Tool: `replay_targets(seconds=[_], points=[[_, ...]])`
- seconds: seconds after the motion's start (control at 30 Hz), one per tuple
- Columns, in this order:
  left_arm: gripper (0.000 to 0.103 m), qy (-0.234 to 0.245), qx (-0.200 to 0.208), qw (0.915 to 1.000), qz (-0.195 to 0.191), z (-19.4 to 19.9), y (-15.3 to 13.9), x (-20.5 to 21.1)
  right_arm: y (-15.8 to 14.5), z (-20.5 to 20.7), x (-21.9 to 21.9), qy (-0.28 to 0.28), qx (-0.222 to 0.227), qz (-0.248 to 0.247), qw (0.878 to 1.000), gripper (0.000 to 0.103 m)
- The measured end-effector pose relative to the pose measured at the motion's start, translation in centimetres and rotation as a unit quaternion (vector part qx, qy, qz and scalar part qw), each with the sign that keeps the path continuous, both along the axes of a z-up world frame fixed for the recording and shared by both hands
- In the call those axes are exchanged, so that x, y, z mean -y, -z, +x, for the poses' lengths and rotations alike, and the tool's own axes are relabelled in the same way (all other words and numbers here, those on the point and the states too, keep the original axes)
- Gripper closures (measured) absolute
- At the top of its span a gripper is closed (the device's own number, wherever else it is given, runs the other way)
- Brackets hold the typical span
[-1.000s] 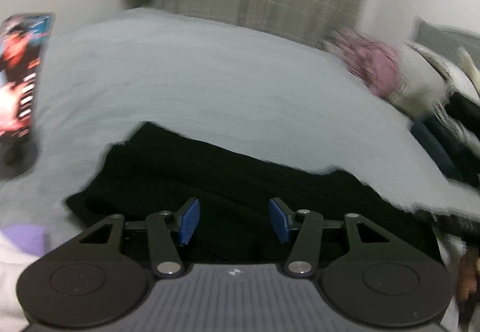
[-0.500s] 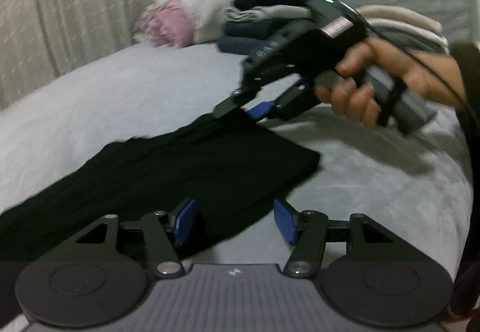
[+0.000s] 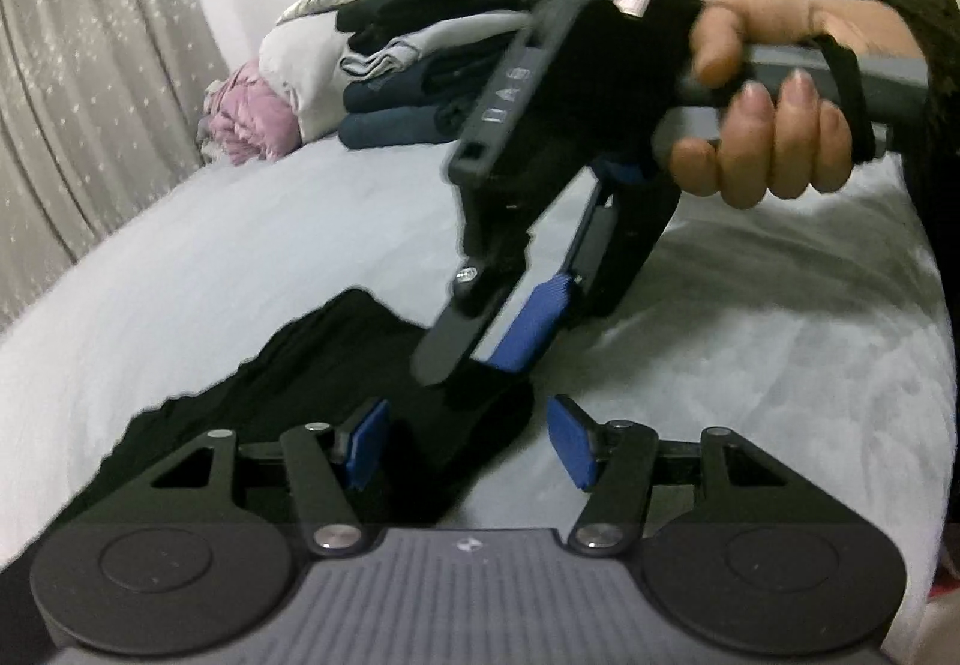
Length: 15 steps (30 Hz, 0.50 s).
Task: Fold clothes
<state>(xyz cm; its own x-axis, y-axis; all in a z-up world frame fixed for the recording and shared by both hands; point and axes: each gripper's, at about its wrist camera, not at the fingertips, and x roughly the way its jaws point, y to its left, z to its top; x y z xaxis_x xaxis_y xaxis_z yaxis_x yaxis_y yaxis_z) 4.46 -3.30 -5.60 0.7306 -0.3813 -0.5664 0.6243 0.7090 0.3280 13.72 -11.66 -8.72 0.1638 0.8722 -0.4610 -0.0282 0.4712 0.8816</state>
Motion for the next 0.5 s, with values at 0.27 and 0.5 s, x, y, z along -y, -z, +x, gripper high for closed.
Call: replay_targets(seconds=[0.27, 0.5], points=[[0.073, -0.034, 0.024, 0.9991, 0.002, 1.2, 0.2, 1.0, -0.4, 0.4, 0.1, 0.011, -0.011, 0.094, 0.995, 0.072], [0.097, -0.101, 0.014, 0.9928, -0.062, 3.9, -0.8, -1.1, -0.4, 2.0, 1.7, 0.058, -0.008, 0.073, 0.996, 0.050]])
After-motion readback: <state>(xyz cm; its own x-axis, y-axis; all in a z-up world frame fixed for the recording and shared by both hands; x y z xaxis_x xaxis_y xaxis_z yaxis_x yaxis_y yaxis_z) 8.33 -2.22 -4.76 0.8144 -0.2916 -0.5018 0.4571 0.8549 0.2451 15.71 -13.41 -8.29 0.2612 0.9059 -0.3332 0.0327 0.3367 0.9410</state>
